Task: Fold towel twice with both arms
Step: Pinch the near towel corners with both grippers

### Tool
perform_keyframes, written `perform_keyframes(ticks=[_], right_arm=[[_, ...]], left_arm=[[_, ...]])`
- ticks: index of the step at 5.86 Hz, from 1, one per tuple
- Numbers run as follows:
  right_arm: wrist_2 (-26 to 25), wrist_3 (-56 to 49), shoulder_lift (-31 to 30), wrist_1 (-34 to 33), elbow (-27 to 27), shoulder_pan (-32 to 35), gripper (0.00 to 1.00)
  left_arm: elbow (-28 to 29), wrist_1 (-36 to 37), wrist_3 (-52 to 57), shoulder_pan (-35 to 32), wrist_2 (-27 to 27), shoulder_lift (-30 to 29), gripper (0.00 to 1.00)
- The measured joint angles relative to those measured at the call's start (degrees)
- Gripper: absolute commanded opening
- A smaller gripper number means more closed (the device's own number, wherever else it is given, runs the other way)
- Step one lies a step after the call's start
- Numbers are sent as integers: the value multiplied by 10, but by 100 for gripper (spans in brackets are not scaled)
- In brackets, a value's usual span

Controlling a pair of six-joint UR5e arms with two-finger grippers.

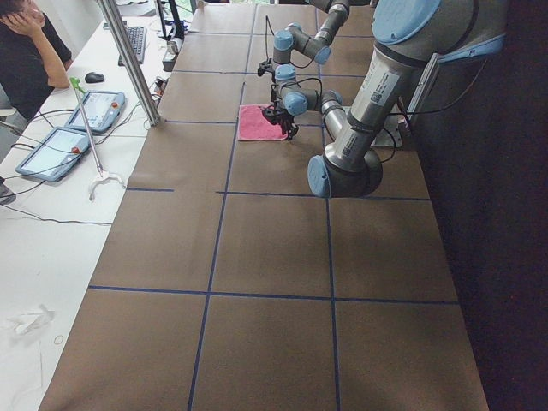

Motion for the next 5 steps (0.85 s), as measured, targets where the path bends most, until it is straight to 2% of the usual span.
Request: perform_keyframes(ticks=[3, 4, 5], right_arm=[[0, 0, 0, 0, 0, 1, 100], [0, 0, 1, 0, 0, 1, 100], [0, 0, 1, 0, 0, 1, 100]], left_arm=[[0, -1, 0, 1, 0, 0, 27], [1, -1, 0, 1, 0, 0, 13], [1, -1, 0, 1, 0, 0, 5]])
